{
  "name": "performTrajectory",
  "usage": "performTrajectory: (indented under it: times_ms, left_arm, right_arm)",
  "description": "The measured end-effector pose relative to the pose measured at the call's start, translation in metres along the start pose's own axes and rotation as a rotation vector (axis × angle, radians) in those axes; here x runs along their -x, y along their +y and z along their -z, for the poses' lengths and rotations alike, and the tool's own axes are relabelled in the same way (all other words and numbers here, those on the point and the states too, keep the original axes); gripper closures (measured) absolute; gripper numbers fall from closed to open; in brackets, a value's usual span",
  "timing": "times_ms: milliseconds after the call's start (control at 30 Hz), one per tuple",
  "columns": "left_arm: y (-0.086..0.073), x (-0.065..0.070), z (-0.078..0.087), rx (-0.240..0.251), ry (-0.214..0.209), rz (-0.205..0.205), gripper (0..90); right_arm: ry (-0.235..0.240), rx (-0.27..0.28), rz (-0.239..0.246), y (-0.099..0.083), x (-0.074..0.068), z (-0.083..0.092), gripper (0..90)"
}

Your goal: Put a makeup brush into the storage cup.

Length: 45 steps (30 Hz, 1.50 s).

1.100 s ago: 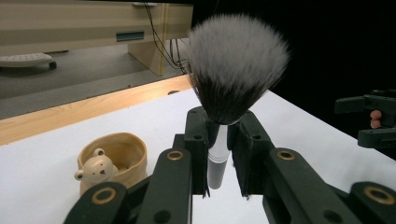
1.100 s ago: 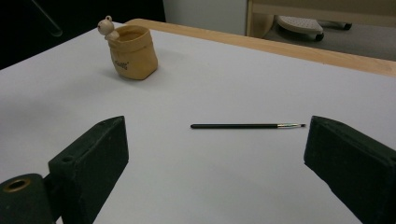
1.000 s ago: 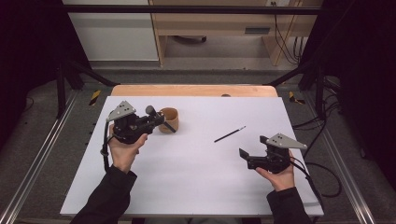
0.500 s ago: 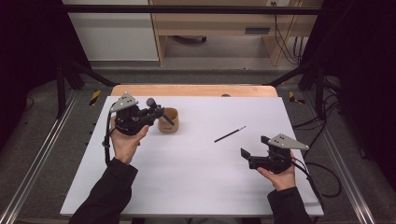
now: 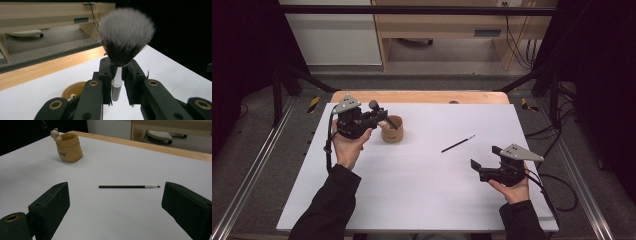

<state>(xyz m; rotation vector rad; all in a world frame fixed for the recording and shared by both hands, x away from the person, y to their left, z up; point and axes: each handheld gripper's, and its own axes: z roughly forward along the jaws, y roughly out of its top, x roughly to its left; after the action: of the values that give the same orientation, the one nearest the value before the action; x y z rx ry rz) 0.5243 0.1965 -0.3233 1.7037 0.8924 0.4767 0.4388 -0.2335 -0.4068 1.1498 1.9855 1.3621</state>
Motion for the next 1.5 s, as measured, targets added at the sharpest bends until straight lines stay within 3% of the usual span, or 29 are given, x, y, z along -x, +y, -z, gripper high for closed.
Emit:
performTrajectory:
  times_ms: [533, 1100, 1500]
  left_arm:
    - [0.007, -0.007, -0.017, -0.030, 0.051, -0.029, 76.5]
    - [0.001, -0.019, -0.036, -0.061, 0.088, -0.009, 76.5]
    - [-0.005, -0.027, -0.049, -0.093, 0.119, -0.016, 76.6]
  right_arm:
    - [0.003, 0.009, 0.003, 0.000, 0.000, 0.001, 8.9]
    - [0.004, 0.006, 0.009, 0.000, 0.000, 0.001, 8.8]
    - [0.008, 0.005, 0.013, 0.000, -0.001, 0.000, 8.8]
